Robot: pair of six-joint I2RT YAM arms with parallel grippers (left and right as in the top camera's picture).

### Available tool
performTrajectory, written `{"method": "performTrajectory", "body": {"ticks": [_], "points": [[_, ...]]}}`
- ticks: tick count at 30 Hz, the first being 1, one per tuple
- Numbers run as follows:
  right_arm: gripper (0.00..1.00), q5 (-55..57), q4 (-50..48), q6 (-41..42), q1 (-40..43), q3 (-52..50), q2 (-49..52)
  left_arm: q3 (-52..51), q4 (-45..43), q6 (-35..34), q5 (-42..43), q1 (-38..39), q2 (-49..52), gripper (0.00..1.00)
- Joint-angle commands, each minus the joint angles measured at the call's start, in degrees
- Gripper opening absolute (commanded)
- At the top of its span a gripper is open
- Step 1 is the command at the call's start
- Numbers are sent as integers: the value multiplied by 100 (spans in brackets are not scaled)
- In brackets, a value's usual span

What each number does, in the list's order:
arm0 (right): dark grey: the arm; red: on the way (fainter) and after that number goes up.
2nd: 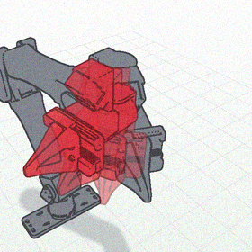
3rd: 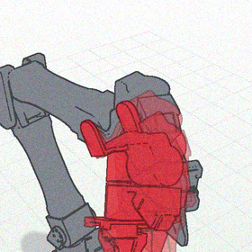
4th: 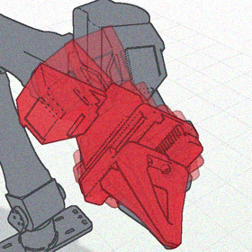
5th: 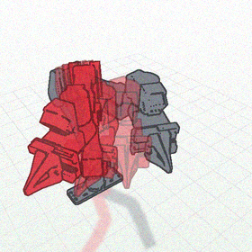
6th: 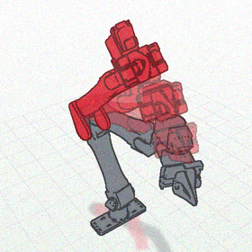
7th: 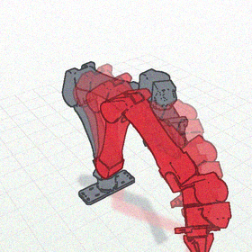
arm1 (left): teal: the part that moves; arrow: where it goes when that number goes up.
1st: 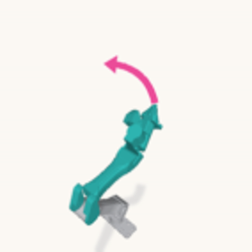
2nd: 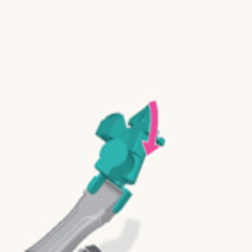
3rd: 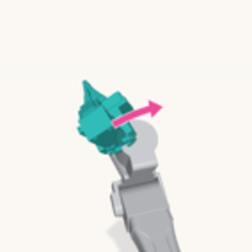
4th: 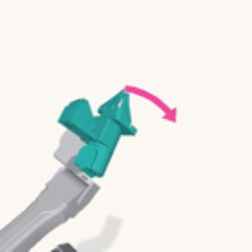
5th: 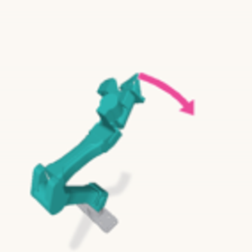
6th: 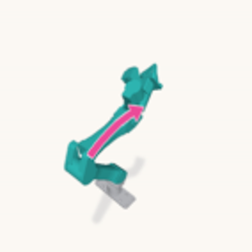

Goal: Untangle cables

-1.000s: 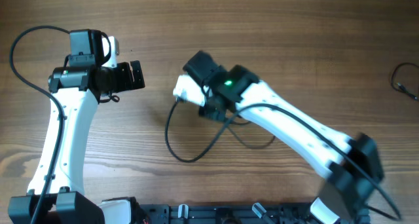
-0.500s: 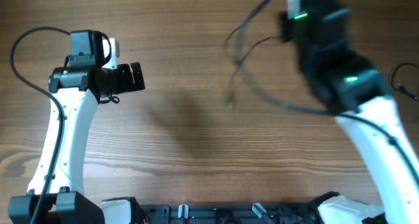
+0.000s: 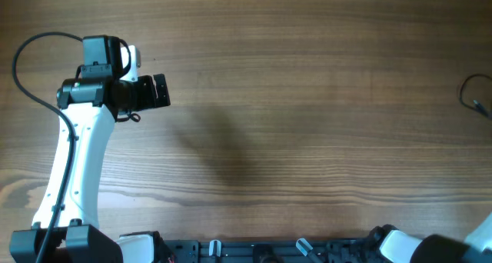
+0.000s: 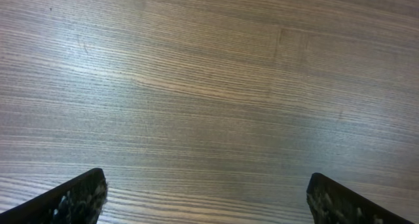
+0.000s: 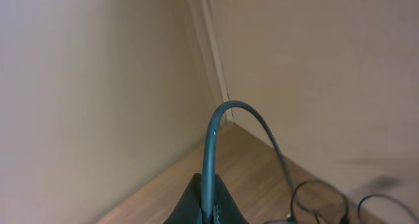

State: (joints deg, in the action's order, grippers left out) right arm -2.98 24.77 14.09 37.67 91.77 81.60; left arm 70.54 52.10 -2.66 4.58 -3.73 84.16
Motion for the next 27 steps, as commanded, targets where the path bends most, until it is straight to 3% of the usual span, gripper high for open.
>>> {"method": "performTrajectory", "body": {"ticks": [1, 10, 18, 19, 20, 21, 22, 27], "points": [[4, -474, 109, 455, 343, 79, 643, -22, 7, 74, 94, -31, 50, 100], [4, -385, 1180, 1309, 999, 76, 2232, -22, 175, 74, 94, -28, 50, 100], [4, -619, 1967, 1803, 1897, 74, 3040, -22, 168, 76, 94, -28, 50, 100], [14, -660, 1998, 1805, 1954, 74, 3064, -22, 160, 76, 94, -28, 50, 100], [45, -721, 2044, 1888, 2024, 74, 3112, -22, 149, 79, 94, -28, 50, 100], [89, -717, 2118, 2118, 2059, 74, 3132, -22, 142, 79, 94, -28, 50, 100], [100, -715, 2203, 2402, 2070, 74, 3134, -22, 136, 79, 94, -28, 50, 100], [100, -686, 2885, 3355, 2000, 74, 3134, -22, 136, 81, 94, -28, 50, 100]]}}
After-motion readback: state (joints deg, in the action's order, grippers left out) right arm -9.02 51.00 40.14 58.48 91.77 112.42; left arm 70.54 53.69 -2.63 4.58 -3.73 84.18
